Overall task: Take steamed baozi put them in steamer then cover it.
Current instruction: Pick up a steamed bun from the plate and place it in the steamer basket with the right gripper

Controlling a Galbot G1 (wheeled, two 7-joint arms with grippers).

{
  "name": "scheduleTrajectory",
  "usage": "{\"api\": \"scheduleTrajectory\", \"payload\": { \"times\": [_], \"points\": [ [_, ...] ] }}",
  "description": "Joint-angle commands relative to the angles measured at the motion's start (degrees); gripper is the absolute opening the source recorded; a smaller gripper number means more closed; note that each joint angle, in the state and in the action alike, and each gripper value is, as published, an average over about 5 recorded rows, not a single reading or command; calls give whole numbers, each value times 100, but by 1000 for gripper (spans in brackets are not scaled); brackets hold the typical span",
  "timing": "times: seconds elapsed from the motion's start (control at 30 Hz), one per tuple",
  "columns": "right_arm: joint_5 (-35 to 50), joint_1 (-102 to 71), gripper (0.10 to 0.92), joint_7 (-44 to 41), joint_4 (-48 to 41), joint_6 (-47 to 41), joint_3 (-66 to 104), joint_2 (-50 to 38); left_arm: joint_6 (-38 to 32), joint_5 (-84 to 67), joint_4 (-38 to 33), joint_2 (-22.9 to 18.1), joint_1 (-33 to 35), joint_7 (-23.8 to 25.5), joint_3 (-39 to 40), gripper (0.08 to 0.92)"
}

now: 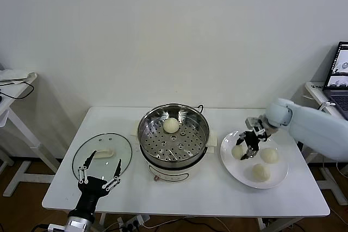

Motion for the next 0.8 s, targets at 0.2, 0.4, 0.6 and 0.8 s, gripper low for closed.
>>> {"api": "scheduleTrajectory", "payload": {
  "times": [0.2, 0.4, 0.6, 0.8],
  "points": [
    [832, 2349, 645, -1040, 283, -69, -866, 884, 7, -58, -44, 36, -24, 0, 60, 823],
    [1542, 2776, 640, -1095, 568, -332, -1094, 1633, 18, -236, -70, 60, -87, 3, 80, 823],
    [1901, 2563, 638, -696, 550, -618, -1173, 2472, 29, -251, -90, 82, -160, -8, 94, 823],
    [2038, 2130, 636, -229, 250, -956, -1266, 3267, 31, -253, -92, 69, -199, -18, 105, 823]
  ]
}}
